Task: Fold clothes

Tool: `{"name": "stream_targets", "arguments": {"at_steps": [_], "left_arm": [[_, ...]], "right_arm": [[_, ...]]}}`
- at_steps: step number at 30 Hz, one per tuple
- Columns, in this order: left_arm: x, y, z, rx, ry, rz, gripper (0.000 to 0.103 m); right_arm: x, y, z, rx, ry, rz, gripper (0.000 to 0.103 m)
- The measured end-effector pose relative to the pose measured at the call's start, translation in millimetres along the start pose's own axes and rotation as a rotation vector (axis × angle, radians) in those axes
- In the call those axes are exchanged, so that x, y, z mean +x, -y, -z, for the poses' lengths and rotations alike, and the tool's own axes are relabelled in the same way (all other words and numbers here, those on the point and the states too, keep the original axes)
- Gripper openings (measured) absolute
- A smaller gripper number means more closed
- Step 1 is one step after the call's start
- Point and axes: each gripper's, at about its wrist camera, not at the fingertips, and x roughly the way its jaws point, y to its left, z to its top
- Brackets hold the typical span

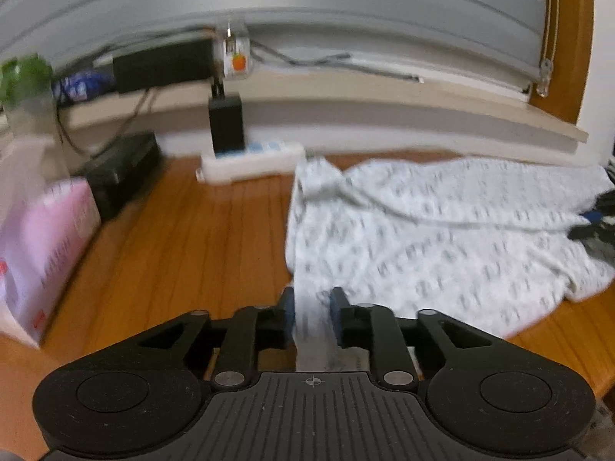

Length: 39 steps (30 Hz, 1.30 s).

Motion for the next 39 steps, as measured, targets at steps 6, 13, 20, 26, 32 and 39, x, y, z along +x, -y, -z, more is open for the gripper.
{"name": "stream_targets", "arguments": {"at_steps": [6, 13, 20, 26, 32, 39], "left_arm": [[17, 25, -33, 0.163, 0.040, -0.047, 0.046], [52, 90, -35, 0.513, 0.022, -0.111, 0.062], [73, 104, -34, 0.608, 0.016, -0.102, 0.061], [86, 115, -34, 0.689, 0.048, -0.109, 0.061], [97, 123, -35, 0.743, 0.072, -0.110, 0.052], [102, 118, -40, 0.680, 0.053, -0.081, 0.016]], "right_arm": [[-19, 6, 9, -0.004, -0.006, 0.071, 0.021], [-43, 5, 30, -0.029, -0.028, 0.146, 0.022], [-55, 13, 49, -0.035, -0.043, 0.229, 0.023], [-58, 14, 50, -0.024, 0.005, 0.253, 0.006], [-70, 16, 53, 0.020, 0.031, 0.227, 0.013], [-87, 6, 64, 0.027, 0.023, 0.198, 0.037]]}}
